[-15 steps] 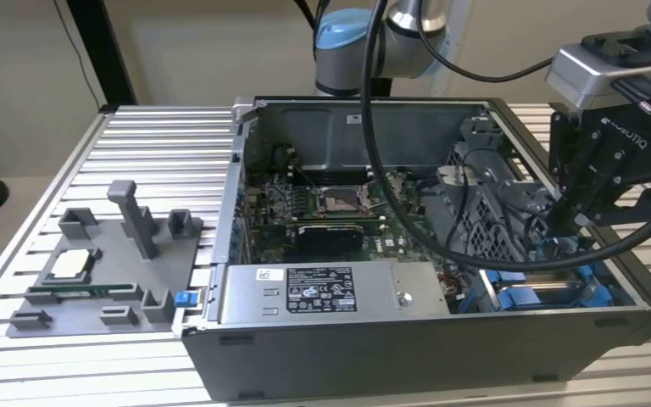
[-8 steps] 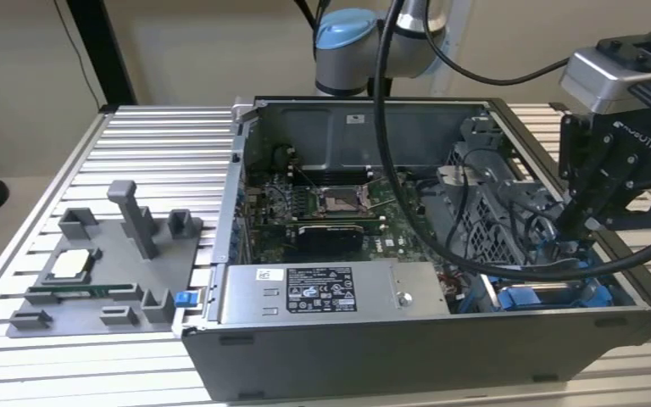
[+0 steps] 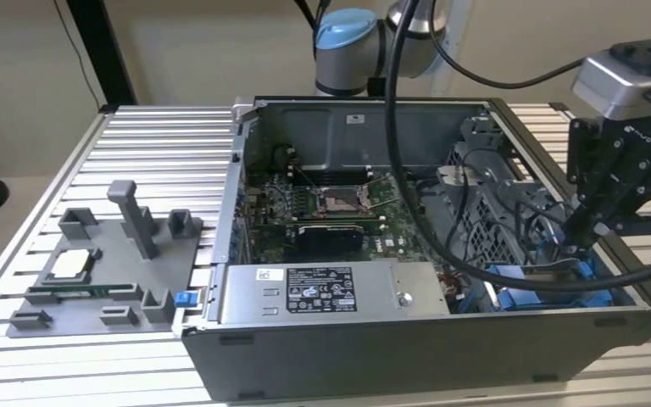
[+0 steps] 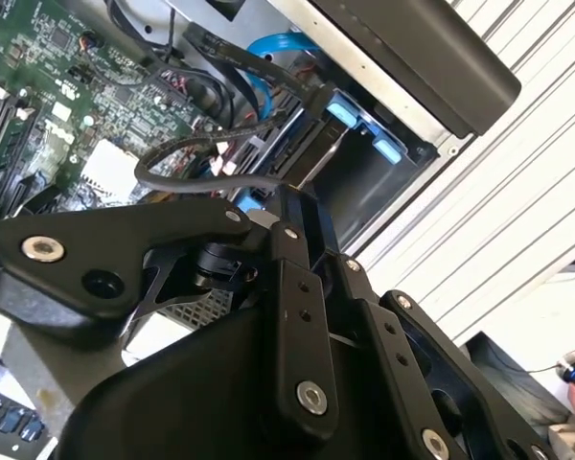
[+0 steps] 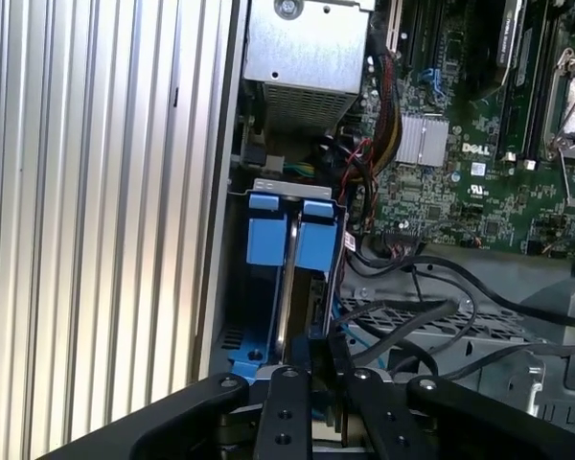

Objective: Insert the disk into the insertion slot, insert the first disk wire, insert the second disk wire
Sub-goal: 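Insert the first disk wire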

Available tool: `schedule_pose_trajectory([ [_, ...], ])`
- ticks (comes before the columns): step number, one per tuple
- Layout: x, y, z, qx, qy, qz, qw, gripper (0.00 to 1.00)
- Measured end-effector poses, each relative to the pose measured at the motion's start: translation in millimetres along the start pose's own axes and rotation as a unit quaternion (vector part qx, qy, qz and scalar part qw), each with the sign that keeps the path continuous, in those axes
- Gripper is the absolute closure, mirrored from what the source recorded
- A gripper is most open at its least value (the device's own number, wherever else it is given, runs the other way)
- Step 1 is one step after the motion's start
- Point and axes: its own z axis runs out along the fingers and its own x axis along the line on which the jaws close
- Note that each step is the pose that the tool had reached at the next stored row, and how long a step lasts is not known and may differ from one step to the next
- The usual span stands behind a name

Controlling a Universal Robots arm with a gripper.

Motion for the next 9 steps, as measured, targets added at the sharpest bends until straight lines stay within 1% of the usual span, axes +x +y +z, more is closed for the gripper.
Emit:
schedule_pose_trajectory([
  [9, 1.3, -1.4, 0.6, 0.0, 0.0, 0.0, 1.0, 1.0],
])
